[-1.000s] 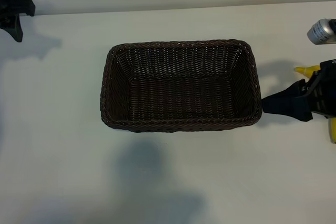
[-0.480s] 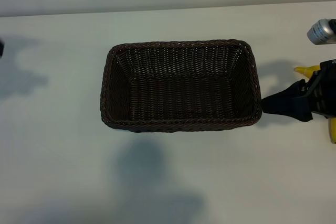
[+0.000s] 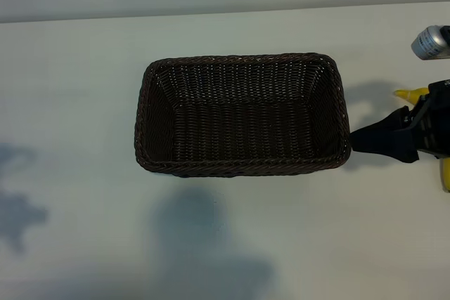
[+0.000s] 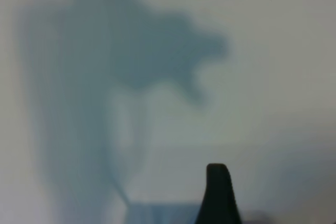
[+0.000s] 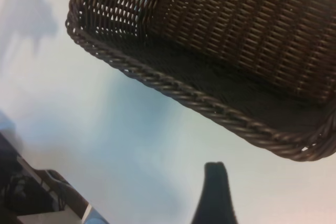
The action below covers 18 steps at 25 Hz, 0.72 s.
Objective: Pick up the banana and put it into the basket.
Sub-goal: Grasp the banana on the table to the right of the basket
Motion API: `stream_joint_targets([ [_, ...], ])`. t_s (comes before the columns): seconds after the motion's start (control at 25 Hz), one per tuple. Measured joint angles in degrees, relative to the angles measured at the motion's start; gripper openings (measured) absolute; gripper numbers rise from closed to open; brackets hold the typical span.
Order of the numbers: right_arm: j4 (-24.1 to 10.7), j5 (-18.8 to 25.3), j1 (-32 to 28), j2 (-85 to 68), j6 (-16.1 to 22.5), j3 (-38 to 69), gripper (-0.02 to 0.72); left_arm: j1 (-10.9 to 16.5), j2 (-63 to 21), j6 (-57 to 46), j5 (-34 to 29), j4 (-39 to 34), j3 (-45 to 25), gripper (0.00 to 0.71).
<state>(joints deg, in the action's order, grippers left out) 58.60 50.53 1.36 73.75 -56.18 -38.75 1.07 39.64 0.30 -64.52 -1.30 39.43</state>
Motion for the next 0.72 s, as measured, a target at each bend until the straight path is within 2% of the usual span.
stream_joint_targets([
  [0.16,0.0,0.0,0.0,0.0,0.0,0.0,0.563,0.0,-10.5,0.0,2.0,0.0,-6.8,0.567],
  [0.32,0.0,0.0,0.0,0.0,0.0,0.0,0.563,0.0,-19.3,0.2,3.4,0.0,-10.4,0.567],
  [0.48,0.0,0.0,0.0,0.0,0.0,0.0,0.563,0.0,-24.6,0.2,4.1,0.0,-10.7,0.567],
  [0.72,0.0,0.0,0.0,0.0,0.0,0.0,0.563,0.0,-28.2,0.2,4.3,0.0,-10.7,0.567],
])
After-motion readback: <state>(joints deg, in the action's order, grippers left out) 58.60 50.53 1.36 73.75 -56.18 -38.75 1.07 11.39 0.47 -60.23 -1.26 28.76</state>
